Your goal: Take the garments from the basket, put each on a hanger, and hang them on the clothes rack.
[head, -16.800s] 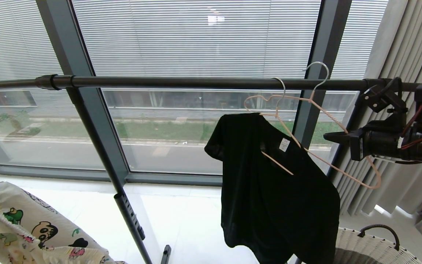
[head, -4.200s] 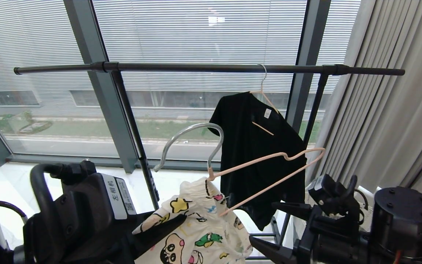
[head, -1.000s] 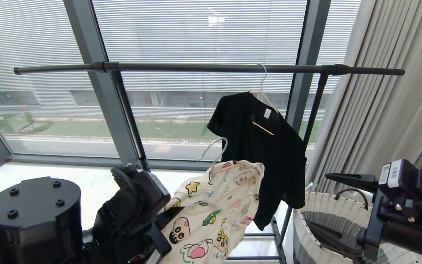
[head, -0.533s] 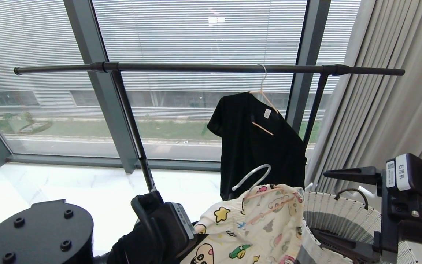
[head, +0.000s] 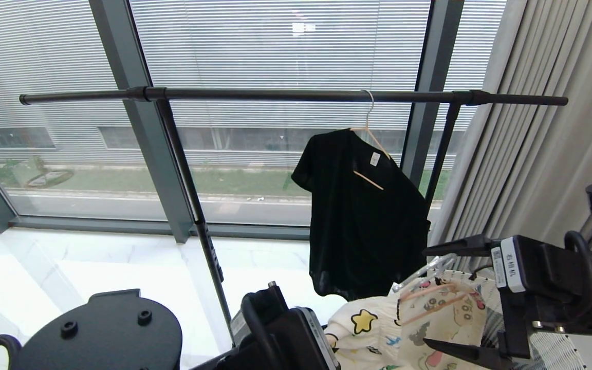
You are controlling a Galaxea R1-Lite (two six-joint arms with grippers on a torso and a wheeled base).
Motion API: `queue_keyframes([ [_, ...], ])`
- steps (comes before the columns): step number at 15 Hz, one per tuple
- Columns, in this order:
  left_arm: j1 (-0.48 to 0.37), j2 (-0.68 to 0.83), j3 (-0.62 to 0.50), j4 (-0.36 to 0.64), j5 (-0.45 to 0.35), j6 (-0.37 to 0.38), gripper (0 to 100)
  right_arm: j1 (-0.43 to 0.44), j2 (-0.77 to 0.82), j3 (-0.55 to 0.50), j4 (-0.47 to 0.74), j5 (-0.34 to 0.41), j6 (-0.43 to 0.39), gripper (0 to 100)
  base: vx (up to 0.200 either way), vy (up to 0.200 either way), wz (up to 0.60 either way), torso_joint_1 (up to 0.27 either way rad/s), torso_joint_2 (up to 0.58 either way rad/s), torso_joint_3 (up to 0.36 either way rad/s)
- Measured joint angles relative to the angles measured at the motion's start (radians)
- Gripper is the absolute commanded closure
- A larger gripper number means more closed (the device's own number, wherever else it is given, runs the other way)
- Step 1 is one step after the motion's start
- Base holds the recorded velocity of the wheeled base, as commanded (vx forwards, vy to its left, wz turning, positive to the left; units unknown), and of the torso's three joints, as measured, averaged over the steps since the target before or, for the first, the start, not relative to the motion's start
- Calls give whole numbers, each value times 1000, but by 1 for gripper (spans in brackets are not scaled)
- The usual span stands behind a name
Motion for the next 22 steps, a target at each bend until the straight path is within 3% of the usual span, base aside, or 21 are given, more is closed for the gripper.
queue_keyframes([
  [10,-43,11,7,0,1,39,100,-53,73,-1,10,0,-77,0,0,0,0,0,0,0],
  [11,-43,14,6,0,3,37,100,-53,74,1,10,2,-81,100,0,0,0,0,0,0],
  [20,-49,70,1,-119,33,36,100,-53,49,9,6,-6,-77,100,0,0,0,0,0,0],
  [21,-53,72,4,-120,43,30,0,-53,40,10,2,-5,-78,100,0,0,0,0,0,0],
  [22,-59,74,6,-121,59,13,0,-52,30,13,0,0,-80,100,0,0,0,0,0,0],
])
